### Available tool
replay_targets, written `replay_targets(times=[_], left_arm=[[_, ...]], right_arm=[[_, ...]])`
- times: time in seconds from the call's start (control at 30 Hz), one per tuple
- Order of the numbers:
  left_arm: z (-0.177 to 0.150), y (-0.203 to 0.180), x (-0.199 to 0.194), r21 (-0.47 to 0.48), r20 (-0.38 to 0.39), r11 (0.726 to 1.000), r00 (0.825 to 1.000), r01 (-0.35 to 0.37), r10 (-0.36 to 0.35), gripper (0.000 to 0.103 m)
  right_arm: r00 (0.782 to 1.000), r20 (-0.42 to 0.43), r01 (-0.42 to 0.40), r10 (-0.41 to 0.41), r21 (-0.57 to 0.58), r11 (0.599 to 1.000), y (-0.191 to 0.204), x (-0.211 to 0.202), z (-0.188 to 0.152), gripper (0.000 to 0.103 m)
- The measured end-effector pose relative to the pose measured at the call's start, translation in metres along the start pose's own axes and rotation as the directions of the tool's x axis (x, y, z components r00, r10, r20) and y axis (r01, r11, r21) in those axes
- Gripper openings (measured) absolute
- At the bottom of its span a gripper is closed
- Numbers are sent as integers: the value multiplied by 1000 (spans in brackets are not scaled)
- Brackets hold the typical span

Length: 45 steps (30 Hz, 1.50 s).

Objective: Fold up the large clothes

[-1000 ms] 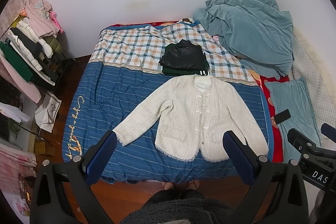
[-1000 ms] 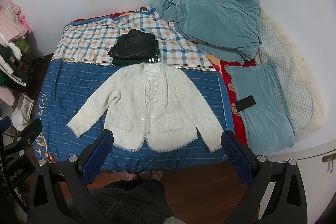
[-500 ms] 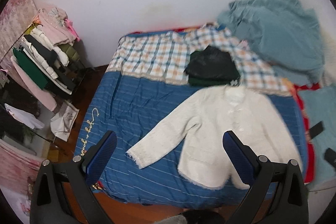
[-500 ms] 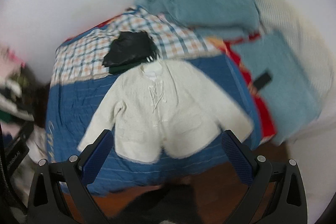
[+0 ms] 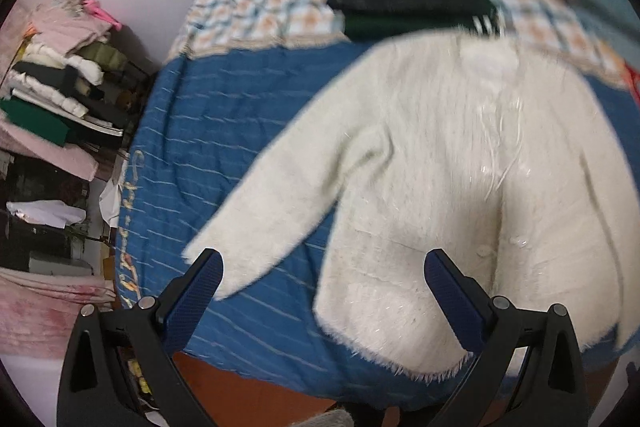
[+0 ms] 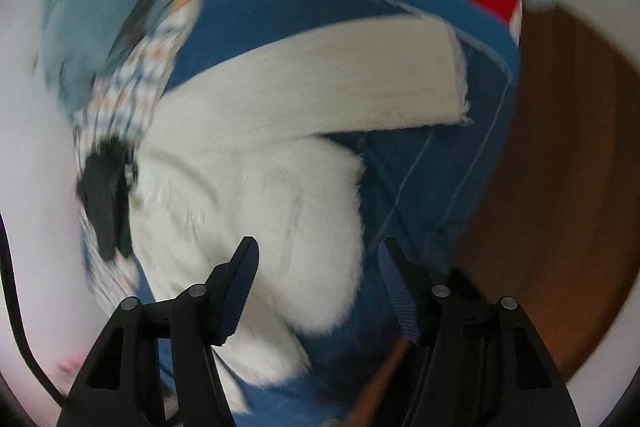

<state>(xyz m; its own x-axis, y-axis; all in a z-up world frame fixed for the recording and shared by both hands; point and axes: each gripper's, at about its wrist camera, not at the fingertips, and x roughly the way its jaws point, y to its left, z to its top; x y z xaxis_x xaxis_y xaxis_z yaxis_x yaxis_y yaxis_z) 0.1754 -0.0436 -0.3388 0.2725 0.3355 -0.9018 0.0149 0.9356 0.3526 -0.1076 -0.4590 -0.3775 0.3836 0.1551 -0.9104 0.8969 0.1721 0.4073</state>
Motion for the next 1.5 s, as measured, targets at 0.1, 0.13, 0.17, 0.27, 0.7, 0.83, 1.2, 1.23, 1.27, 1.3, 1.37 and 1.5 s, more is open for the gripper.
replay_targets(times=[0.1, 0.13, 0.17, 0.27, 0.7, 0.83, 1.2, 1.23, 1.27, 1.3, 1.37, 1.5], left_arm=[[4, -37, 37, 47, -27, 999, 999, -18, 20, 103], [4, -52, 51, 65, -41, 998, 999, -24, 26, 103], [5, -60, 61, 75, -51, 997, 998, -24, 27, 103], [6, -89, 88, 103, -83, 994, 995, -38, 47, 103], [32, -167, 113, 113, -87, 994, 996, 4, 6, 103], [35, -167, 115, 75, -76, 997, 997, 2, 3, 103], [20, -101, 138, -98, -110, 995, 994, 3, -14, 103], [18, -89, 141, -120, -113, 993, 994, -1, -12, 103], [15, -80, 143, -138, -115, 990, 993, -4, -12, 103], [13, -67, 147, -159, -120, 987, 993, -11, -8, 103], [8, -42, 152, -203, -133, 979, 991, -27, 0, 103], [-7, 21, 161, -316, -147, 946, 989, -73, 27, 103]], right_arm=[[997, 32, -81, 76, 163, 983, -50, 56, 38, 66], [995, 40, -95, 89, 201, 975, -60, 71, 47, 66], [994, 53, -107, 97, 240, 965, -73, 86, 57, 66], [990, 74, -135, 117, 333, 933, -105, 131, 83, 66], [929, 270, -340, 253, 352, 872, -95, 167, 138, 60], [916, 320, -354, 241, 365, 861, -94, 161, 143, 15], [860, 444, -288, 252, 16, 957, 18, 36, 146, 13], [856, 445, -278, 262, -30, 960, 34, 29, 141, 13], [854, 437, -272, 284, -93, 958, 60, 21, 135, 13], [853, 426, -267, 301, -140, 954, 79, 17, 129, 12], [856, 401, -232, 326, -265, 936, 133, 13, 112, 12], [883, 303, -164, 358, -515, 841, 255, 39, 61, 12]])
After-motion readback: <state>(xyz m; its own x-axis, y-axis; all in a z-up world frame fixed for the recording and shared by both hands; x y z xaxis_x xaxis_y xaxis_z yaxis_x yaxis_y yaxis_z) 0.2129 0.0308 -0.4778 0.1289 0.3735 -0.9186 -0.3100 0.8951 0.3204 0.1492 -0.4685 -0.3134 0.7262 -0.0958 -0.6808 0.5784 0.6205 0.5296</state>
